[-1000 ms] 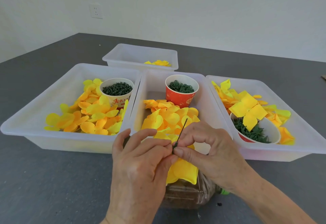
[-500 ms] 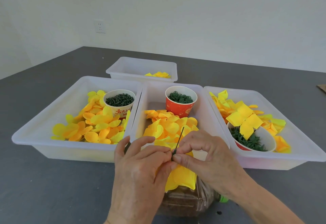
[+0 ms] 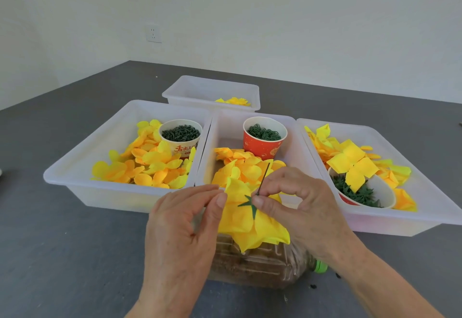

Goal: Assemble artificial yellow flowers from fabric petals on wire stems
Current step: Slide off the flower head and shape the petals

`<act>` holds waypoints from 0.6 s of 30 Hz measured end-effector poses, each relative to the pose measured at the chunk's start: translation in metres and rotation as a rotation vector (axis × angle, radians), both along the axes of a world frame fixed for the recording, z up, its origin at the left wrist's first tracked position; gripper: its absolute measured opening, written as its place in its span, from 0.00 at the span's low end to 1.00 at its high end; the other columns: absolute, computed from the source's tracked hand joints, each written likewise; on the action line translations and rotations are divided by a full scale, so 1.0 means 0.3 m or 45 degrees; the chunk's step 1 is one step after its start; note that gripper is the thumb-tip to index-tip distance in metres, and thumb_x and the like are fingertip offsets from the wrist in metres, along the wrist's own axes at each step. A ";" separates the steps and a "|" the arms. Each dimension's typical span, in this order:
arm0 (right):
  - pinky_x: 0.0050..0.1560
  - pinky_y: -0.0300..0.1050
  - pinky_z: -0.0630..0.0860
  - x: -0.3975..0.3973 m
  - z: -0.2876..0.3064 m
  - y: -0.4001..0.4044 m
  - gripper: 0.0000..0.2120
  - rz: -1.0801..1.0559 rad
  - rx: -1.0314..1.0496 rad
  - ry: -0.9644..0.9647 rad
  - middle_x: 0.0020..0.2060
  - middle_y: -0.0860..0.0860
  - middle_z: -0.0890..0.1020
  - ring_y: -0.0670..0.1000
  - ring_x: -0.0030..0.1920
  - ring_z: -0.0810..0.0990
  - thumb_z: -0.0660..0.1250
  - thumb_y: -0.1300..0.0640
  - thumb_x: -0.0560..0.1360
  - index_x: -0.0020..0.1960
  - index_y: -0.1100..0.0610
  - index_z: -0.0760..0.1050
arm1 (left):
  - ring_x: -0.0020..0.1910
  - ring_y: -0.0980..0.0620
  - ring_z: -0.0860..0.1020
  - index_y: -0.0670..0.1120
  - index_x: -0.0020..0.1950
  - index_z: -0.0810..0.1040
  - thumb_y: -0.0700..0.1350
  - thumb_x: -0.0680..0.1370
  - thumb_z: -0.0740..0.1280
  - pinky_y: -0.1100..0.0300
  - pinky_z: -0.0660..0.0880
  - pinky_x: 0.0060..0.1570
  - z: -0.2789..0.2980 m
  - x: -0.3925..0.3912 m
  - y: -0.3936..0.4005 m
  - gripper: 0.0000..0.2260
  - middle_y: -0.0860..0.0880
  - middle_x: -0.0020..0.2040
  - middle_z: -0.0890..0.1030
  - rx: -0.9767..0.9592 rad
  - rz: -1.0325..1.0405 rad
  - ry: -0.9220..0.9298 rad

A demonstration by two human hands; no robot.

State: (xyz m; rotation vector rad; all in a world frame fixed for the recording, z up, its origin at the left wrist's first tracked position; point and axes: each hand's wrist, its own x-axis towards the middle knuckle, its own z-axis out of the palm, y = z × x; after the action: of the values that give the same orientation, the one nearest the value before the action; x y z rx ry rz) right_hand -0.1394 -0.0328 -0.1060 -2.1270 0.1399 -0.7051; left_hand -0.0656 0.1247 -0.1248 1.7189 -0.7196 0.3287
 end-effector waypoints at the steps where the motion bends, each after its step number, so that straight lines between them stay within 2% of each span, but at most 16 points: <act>1: 0.49 0.44 0.73 0.000 0.003 0.000 0.09 0.004 0.006 -0.001 0.38 0.44 0.80 0.50 0.45 0.79 0.74 0.59 0.68 0.35 0.46 0.79 | 0.51 0.70 0.75 0.64 0.43 0.78 0.53 0.73 0.65 0.60 0.72 0.52 0.002 0.001 0.001 0.05 0.72 0.51 0.76 0.000 0.002 0.006; 5: 0.48 0.39 0.73 0.003 0.018 0.003 0.07 0.014 0.037 -0.029 0.37 0.45 0.81 0.49 0.44 0.79 0.74 0.59 0.67 0.35 0.48 0.79 | 0.51 0.70 0.75 0.64 0.41 0.79 0.55 0.73 0.64 0.67 0.70 0.49 0.005 0.007 0.005 0.05 0.72 0.48 0.78 -0.011 0.019 0.052; 9: 0.47 0.38 0.73 0.006 0.036 -0.007 0.06 0.039 0.070 -0.051 0.36 0.48 0.81 0.47 0.41 0.79 0.74 0.61 0.67 0.34 0.52 0.80 | 0.47 0.72 0.76 0.63 0.39 0.79 0.55 0.74 0.67 0.79 0.68 0.43 0.013 0.011 0.011 0.05 0.72 0.43 0.79 -0.025 0.001 0.125; 11: 0.46 0.38 0.74 0.008 0.041 -0.009 0.05 0.056 0.101 -0.039 0.35 0.49 0.81 0.47 0.40 0.79 0.74 0.61 0.67 0.35 0.54 0.80 | 0.38 0.72 0.75 0.62 0.40 0.80 0.56 0.72 0.65 0.79 0.67 0.38 0.011 0.015 0.012 0.05 0.70 0.39 0.80 -0.071 -0.017 0.212; 13: 0.45 0.37 0.73 0.012 0.045 -0.010 0.05 0.065 0.131 -0.029 0.35 0.50 0.81 0.47 0.40 0.79 0.74 0.62 0.67 0.35 0.54 0.80 | 0.25 0.69 0.71 0.59 0.42 0.82 0.56 0.71 0.64 0.77 0.65 0.28 0.008 0.018 0.014 0.07 0.65 0.30 0.78 -0.113 -0.022 0.278; 14: 0.45 0.36 0.73 0.013 0.048 -0.011 0.05 0.065 0.137 -0.031 0.35 0.50 0.81 0.47 0.40 0.79 0.74 0.62 0.67 0.35 0.54 0.80 | 0.22 0.67 0.68 0.57 0.42 0.83 0.56 0.72 0.65 0.77 0.63 0.25 0.009 0.018 0.014 0.08 0.64 0.26 0.75 -0.118 -0.019 0.285; 16: 0.44 0.35 0.73 0.017 0.053 -0.015 0.05 0.061 0.148 -0.042 0.35 0.50 0.82 0.46 0.39 0.79 0.74 0.61 0.67 0.35 0.53 0.80 | 0.20 0.65 0.66 0.57 0.41 0.82 0.54 0.73 0.65 0.77 0.60 0.22 0.013 0.017 0.014 0.07 0.63 0.22 0.72 -0.110 -0.011 0.285; 18: 0.44 0.34 0.73 0.019 0.057 -0.017 0.04 0.058 0.162 -0.049 0.35 0.50 0.82 0.45 0.39 0.79 0.73 0.59 0.66 0.35 0.53 0.80 | 0.21 0.66 0.67 0.58 0.41 0.82 0.54 0.73 0.65 0.77 0.61 0.24 0.014 0.019 0.016 0.06 0.64 0.25 0.75 -0.108 -0.007 0.295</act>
State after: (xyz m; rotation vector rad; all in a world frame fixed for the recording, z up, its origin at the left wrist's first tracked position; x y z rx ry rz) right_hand -0.1336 -0.0378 -0.0890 -1.9879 0.1125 -0.6918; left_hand -0.0598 0.1296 -0.1205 1.6414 -0.5330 0.1503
